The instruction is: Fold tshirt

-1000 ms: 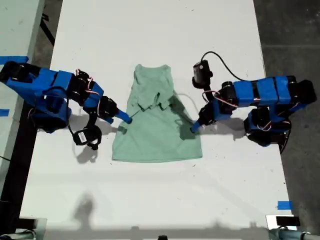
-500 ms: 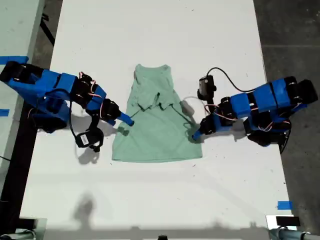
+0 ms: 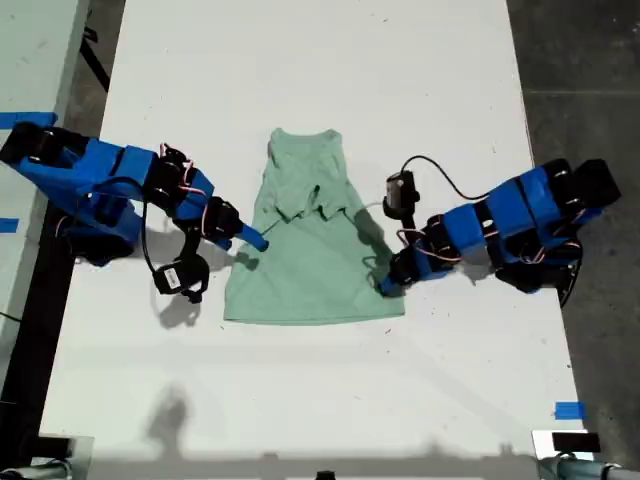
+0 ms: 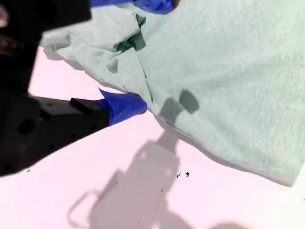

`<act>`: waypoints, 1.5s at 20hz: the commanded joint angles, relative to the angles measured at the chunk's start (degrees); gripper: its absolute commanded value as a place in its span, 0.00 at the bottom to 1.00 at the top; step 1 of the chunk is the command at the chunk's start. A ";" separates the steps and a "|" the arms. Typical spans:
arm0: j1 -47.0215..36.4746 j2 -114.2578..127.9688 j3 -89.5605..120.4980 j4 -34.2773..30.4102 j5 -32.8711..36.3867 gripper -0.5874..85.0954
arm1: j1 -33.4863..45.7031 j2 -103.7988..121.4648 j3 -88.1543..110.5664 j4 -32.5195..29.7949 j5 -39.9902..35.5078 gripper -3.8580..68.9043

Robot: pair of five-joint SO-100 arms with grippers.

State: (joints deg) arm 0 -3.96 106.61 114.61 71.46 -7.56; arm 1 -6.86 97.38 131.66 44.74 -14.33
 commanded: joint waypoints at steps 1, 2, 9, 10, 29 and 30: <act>0.44 0.09 -0.88 -0.62 0.35 0.34 | -0.70 -1.23 -2.02 -0.18 0.53 0.12; 0.70 -0.09 -0.88 -0.62 0.26 0.34 | -0.70 -1.23 -2.11 -0.18 0.26 0.09; 1.41 -0.26 -1.05 -0.79 0.18 0.34 | -1.58 -0.35 -9.76 13.36 0.09 0.03; 1.49 -0.26 -1.14 -0.79 0.18 0.34 | -1.58 0.35 -11.69 16.35 -0.18 0.03; 3.52 -0.35 -1.93 -2.90 -0.88 0.34 | 0.09 -40.78 -65.92 24.87 -6.68 0.49; 3.52 -0.35 -1.93 -2.64 -0.97 0.34 | -0.18 -39.55 -67.06 27.51 -6.24 0.49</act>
State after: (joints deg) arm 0 -1.14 106.08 114.61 69.35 -7.65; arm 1 -6.50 55.90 68.73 68.55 -20.65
